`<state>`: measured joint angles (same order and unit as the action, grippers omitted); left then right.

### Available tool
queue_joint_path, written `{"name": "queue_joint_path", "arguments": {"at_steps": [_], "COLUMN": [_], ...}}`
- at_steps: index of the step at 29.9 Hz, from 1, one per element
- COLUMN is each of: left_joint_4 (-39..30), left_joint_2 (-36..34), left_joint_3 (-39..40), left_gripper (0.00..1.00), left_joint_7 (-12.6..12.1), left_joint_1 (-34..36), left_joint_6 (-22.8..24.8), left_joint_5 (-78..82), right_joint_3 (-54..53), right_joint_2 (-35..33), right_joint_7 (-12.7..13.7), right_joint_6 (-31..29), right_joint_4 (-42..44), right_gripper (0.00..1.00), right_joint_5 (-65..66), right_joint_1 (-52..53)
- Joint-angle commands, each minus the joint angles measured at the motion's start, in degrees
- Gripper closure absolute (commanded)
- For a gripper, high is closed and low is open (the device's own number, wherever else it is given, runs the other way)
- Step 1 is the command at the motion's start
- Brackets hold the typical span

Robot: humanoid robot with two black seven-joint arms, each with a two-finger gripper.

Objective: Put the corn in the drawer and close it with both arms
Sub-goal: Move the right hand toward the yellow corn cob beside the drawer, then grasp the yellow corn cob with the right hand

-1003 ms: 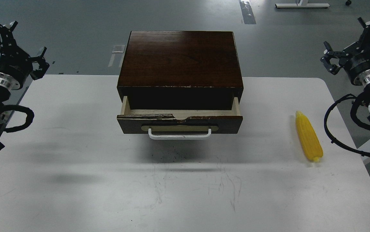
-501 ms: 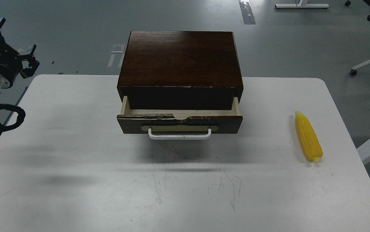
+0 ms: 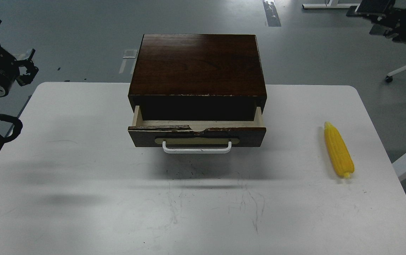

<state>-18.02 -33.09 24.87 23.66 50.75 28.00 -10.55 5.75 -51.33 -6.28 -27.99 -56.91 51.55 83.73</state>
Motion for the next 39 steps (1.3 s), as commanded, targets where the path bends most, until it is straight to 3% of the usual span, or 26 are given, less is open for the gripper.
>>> {"name": "queue_joint_path", "arguments": {"at_steps": [1,9,15,20,27,37,39], "left_joint_4": [0.0,0.0,0.0,0.0,0.1,0.1,0.2], "left_joint_2": [-0.5,-0.4,-0.3,-0.3,-0.6,-0.6,-0.6], "left_joint_3": [0.0,0.0,0.0,0.0,0.0,0.1,0.1], "left_gripper": [0.02,0.02,0.02,0.02,0.02,0.02,0.02], "left_joint_7": [0.2,0.3,0.3,0.3,0.3,0.9,0.9], "left_joint_1": [0.0,-1.0,-1.2,-1.1,-1.3,-2.1,-2.1], "left_joint_6": [0.0,0.0,0.0,0.0,0.0,0.0,0.0], "left_joint_5": [0.0,0.0,0.0,-0.1,-0.1,-0.2,-0.2], "right_joint_3": [1.7,1.9,1.8,2.1,2.2,2.2,1.9], "right_joint_2": [-1.5,0.3,2.6,6.8,9.9,11.4,11.4], "right_joint_7": [2.8,3.3,3.3,3.3,3.5,3.3,3.3], "right_joint_6": [0.0,4.7,8.0,9.2,10.2,10.2,10.2], "right_joint_4": [-6.3,-5.2,-3.4,-0.6,3.4,5.1,4.9], "right_gripper": [0.00,0.00,0.00,0.09,0.24,0.63,0.67], "right_joint_5": [4.5,13.7,14.2,14.2,14.2,14.1,13.8], "right_joint_1": [-4.1,-19.0,-23.1,-25.1,-26.9,-26.7,-25.9]}}
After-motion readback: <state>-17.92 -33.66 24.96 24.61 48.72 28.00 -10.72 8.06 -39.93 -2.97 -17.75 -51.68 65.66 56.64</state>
